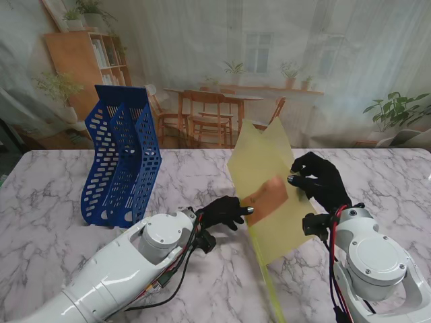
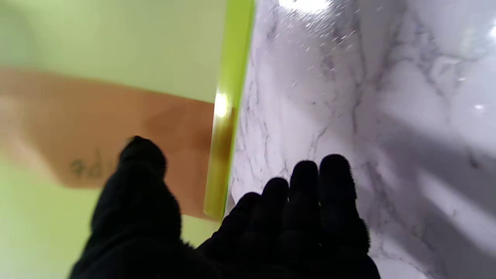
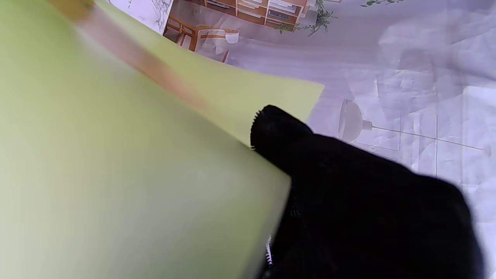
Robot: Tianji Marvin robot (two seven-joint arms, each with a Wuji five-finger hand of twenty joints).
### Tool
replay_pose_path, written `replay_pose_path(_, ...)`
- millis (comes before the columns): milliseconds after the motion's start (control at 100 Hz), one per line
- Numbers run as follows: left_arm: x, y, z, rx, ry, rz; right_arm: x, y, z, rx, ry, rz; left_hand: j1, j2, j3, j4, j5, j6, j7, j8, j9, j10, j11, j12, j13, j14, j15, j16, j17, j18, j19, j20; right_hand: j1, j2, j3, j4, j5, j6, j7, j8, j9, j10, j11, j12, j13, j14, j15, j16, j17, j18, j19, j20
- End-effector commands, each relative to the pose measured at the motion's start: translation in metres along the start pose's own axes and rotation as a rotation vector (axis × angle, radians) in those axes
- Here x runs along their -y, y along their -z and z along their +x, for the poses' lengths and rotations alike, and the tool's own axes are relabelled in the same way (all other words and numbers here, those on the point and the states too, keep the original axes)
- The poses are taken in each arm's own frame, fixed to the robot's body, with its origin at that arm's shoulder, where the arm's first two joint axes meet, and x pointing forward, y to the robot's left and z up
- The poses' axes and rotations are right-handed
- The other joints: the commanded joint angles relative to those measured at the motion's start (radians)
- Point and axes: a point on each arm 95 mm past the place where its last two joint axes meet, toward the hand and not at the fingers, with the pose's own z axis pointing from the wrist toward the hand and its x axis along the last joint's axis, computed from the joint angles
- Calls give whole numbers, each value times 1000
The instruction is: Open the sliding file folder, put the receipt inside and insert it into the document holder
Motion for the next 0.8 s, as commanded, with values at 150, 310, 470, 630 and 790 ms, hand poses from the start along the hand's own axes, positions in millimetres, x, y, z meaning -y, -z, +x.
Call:
replay_pose_path(150, -14, 3, 23, -87, 84, 97, 3, 2, -5, 13, 9, 13, 275, -17, 89, 12, 217, -158, 350, 173, 339, -162, 202, 63, 288, -43, 183, -9, 242, -27, 243, 26, 60, 41, 91, 0, 15, -30, 38, 24, -32, -9, 53, 25, 9, -70, 25, -2, -2, -32, 38, -5)
replay_pose_path(310, -10, 12, 32, -144, 96, 189, 3, 4, -8, 22, 7, 20, 359, -44, 110, 16, 327, -240, 568, 77, 503, -177, 234, 137, 396, -7, 301, 51, 342, -34, 404, 27, 69, 106, 59, -3, -65, 70, -40, -52, -87, 16, 38, 67, -57, -55, 63, 15, -92, -15, 13, 13)
replay_pose_path(470, 0, 24, 39, -190, 31, 226, 2, 7, -15, 24, 8, 31, 348, -69, 160, 15, 364, -291, 627, 89, 534, -170, 279, 199, 422, 24, 354, 136, 373, -46, 471, 30, 79, 171, 7, 1, -105, 180, -317, -211, -137, -15, 42, 117, -147, -18, 76, 27, -197, 10, -13, 45)
replay_pose_path(630, 11, 35, 44, -222, -24, 247, -1, 12, -21, 33, 16, 60, 340, -78, 191, 11, 363, -315, 650, 145, 539, -166, 294, 240, 417, 45, 369, 190, 363, -47, 492, 33, 82, 238, -57, 7, -73, 136, -390, -226, -169, -38, 29, 156, -294, 30, 25, 31, -348, 65, -91, 58)
replay_pose_path(790, 20, 45, 45, -245, -60, 247, -5, 15, -28, 50, 26, 58, 341, -72, 195, 7, 352, -330, 657, 188, 531, -166, 301, 258, 409, 40, 372, 214, 348, -52, 498, 40, 80, 277, -118, 19, -33, 18, -270, -143, -184, -83, 13, 201, -411, 42, -77, 17, -418, 94, -149, 77)
